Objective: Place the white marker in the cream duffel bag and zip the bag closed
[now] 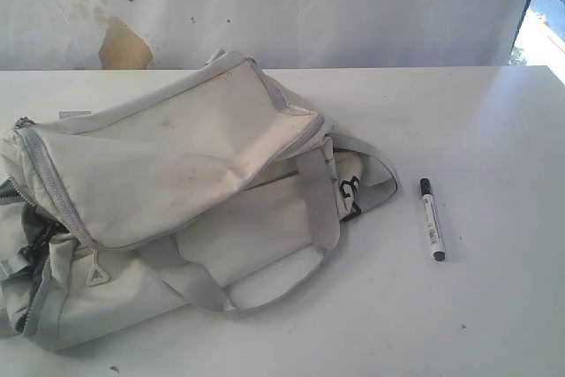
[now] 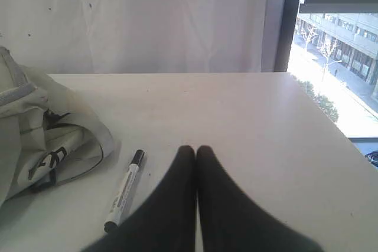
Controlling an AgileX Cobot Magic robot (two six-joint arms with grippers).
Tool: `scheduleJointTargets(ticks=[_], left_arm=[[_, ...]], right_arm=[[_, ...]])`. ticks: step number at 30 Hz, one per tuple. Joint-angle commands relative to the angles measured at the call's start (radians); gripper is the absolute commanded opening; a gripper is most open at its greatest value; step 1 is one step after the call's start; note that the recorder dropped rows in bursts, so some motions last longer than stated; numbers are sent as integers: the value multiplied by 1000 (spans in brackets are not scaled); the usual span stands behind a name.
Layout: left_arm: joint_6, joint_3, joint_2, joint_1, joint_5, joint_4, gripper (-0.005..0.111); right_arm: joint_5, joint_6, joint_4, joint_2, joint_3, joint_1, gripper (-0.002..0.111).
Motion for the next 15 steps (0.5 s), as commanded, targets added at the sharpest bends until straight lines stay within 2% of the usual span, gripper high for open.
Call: scheduleJointTargets(ticks=[1,11,15], left_arm=[[-5,3,-3,1,-5,-11,0],[0,3,-3,1,-13,-11,0],[-50,3,-3,1,-198,-11,0]], right_arm=[[-2,3,-8,-4,5,-6,0],[-15,3,-8,-4,5,-6,0],[-95,3,-8,-4,5,-6,0]])
